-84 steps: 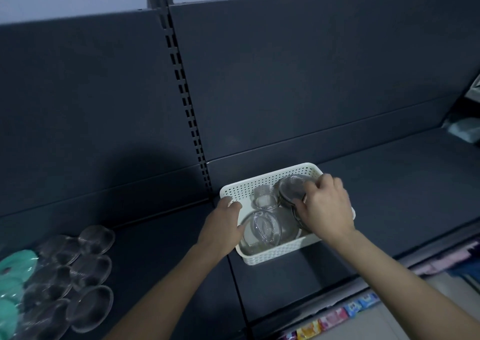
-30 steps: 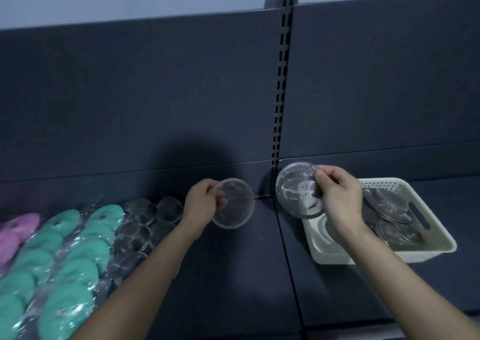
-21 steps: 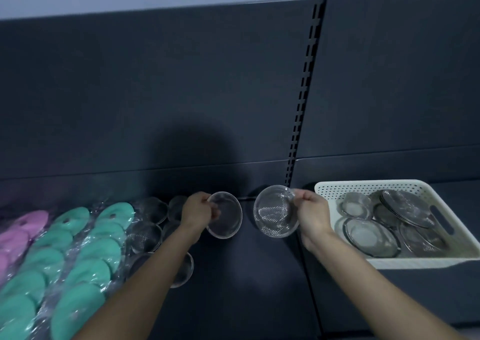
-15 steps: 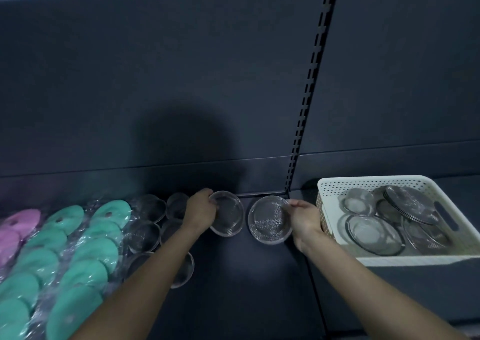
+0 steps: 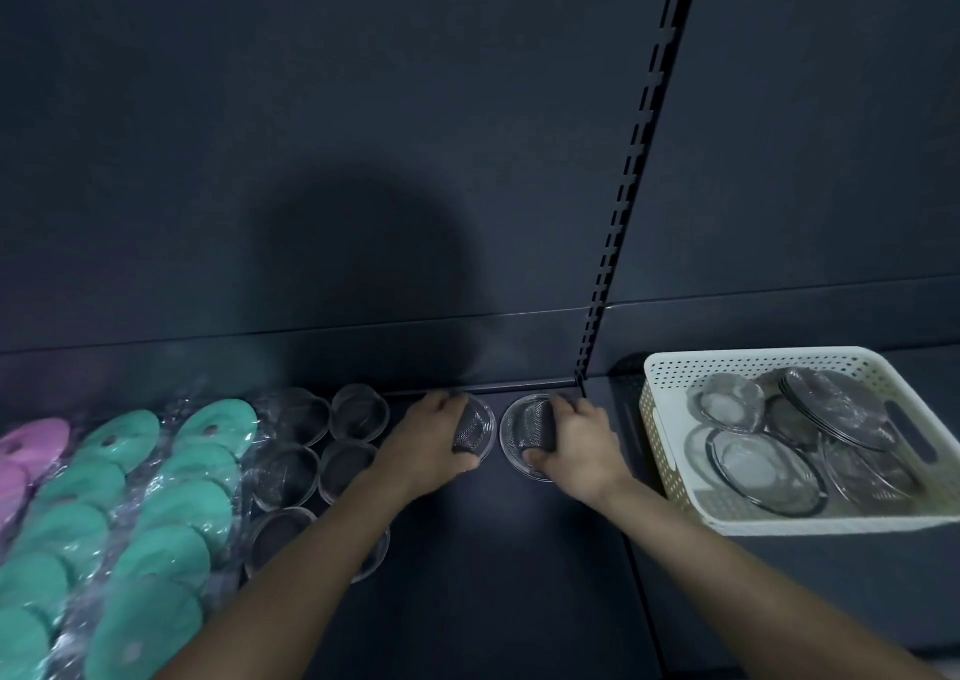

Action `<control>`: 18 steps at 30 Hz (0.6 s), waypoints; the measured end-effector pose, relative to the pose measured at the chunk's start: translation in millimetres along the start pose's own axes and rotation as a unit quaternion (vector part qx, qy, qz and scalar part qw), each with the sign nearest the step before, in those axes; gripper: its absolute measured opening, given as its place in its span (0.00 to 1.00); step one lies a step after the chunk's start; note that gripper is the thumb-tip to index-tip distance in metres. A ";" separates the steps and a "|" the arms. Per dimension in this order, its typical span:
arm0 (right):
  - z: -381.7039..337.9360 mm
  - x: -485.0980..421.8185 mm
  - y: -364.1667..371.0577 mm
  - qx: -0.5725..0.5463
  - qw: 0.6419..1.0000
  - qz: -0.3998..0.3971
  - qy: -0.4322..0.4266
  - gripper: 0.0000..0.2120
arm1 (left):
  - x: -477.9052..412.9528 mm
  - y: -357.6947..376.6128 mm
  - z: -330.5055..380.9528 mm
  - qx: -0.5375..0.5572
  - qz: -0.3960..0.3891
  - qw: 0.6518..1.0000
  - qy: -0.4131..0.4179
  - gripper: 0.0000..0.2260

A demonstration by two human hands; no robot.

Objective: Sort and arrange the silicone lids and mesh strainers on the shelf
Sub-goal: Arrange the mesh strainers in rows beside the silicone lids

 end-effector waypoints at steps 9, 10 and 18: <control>-18.4 -19.4 -4.5 -0.029 0.998 0.021 -0.048 0.31 | -6.7 -2.0 -13.3 -0.028 0.008 0.999 -0.028 0.30; -20.7 -20.9 -5.2 -0.031 0.998 0.022 -0.053 0.31 | -7.2 -2.1 -14.7 -0.027 0.011 0.999 -0.031 0.30; -21.8 -20.2 -3.8 -0.022 0.998 0.022 -0.061 0.30 | -8.4 -2.1 -17.0 -0.033 0.016 0.999 -0.039 0.30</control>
Point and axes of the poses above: each hand's wrist, its own x-axis away from the middle knuckle, its own y-axis out of the palm, z = x × y, the point moved 10 cm from there along -x, towards the middle knuckle, and after that the axes turned 10 degrees about y, right-handed, at the moved point
